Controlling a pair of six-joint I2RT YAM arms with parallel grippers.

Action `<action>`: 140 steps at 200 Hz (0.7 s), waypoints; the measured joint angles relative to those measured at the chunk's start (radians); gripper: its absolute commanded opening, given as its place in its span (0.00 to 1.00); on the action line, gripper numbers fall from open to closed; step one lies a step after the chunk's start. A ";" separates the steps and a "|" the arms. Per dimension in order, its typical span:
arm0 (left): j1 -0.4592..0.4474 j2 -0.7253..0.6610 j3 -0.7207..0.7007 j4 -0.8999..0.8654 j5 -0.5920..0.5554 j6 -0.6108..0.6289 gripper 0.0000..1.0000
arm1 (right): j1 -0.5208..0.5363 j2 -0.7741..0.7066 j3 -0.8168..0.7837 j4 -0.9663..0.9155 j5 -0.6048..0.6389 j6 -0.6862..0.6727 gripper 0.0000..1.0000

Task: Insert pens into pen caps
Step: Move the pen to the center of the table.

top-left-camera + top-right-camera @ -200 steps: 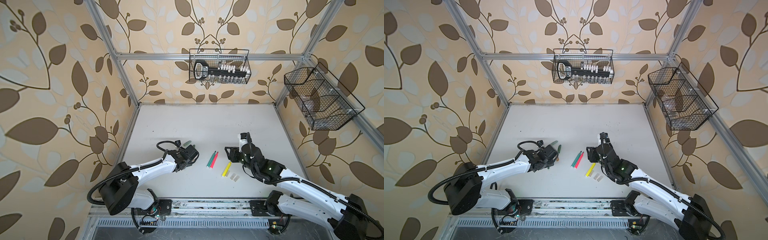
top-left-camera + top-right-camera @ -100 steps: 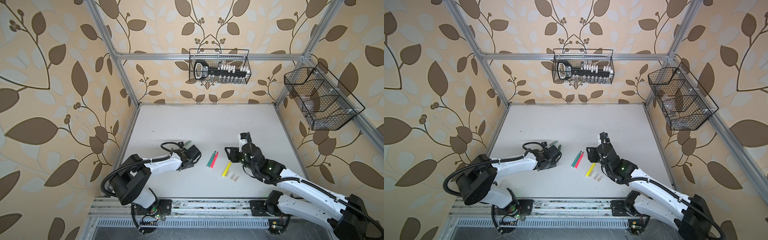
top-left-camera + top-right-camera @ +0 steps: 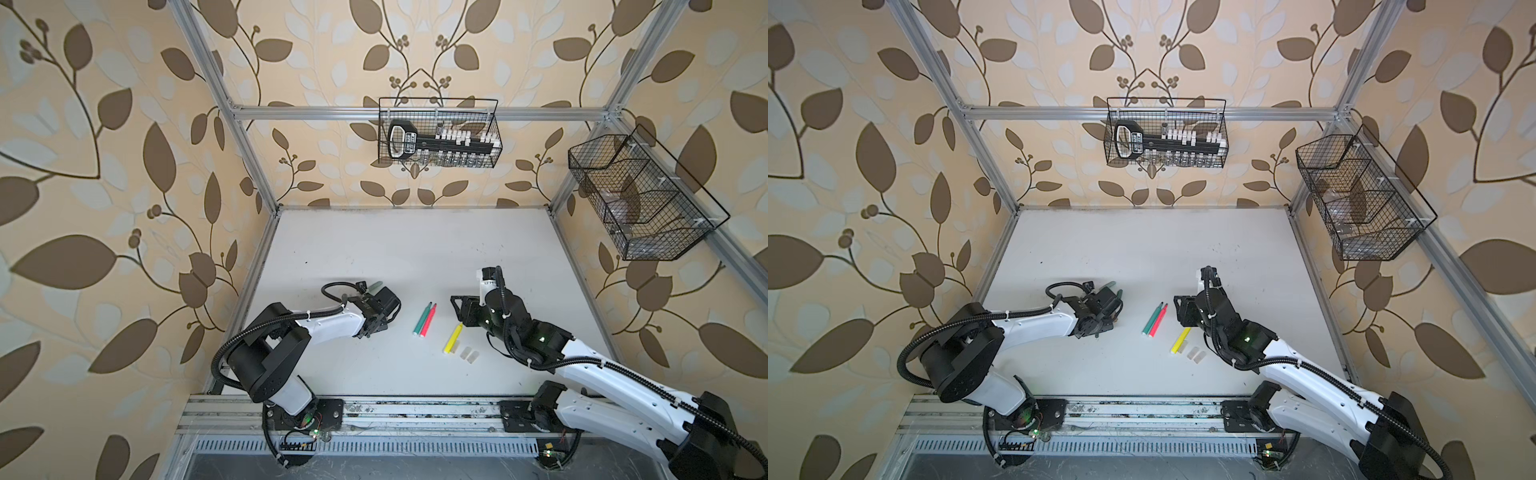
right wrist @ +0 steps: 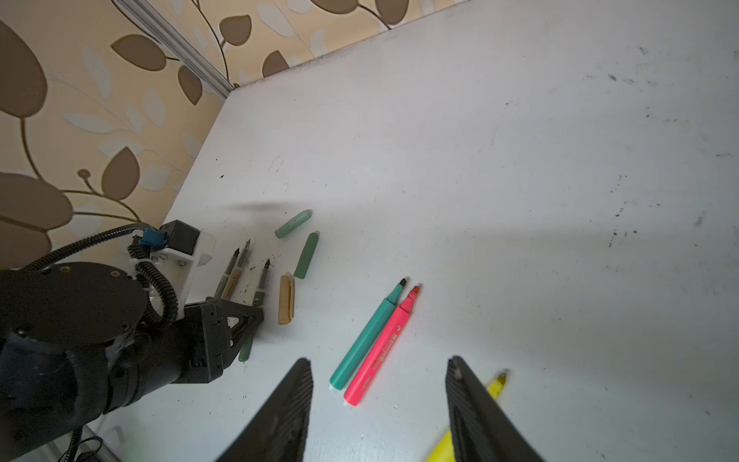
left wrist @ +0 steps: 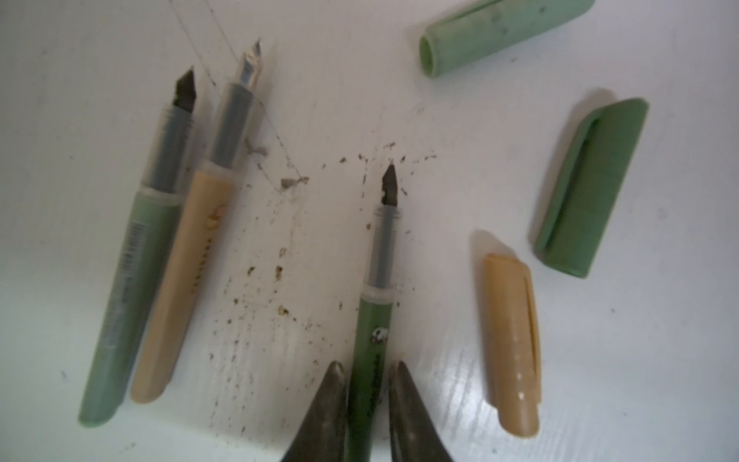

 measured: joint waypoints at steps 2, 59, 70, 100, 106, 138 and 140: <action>0.002 0.000 0.000 0.001 0.000 0.000 0.19 | 0.000 0.000 0.000 0.000 0.000 0.000 0.55; 0.012 0.000 0.000 0.010 -0.002 0.016 0.07 | 0.002 0.000 0.000 0.003 -0.008 0.007 0.54; 0.012 -0.002 0.000 0.010 0.001 0.017 0.07 | 0.004 -0.002 -0.001 0.006 -0.011 0.008 0.54; 0.013 -0.009 0.000 0.003 0.011 0.025 0.08 | 0.018 -0.014 -0.011 0.016 -0.014 0.020 0.54; 0.016 -0.012 0.000 -0.004 0.017 0.028 0.09 | 0.021 -0.018 -0.014 0.019 -0.014 0.023 0.54; 0.024 -0.022 0.000 -0.027 0.034 0.055 0.09 | 0.035 -0.027 -0.024 0.037 -0.014 0.034 0.54; 0.024 -0.022 0.000 -0.028 0.034 0.058 0.08 | 0.035 -0.027 -0.025 0.037 -0.014 0.034 0.54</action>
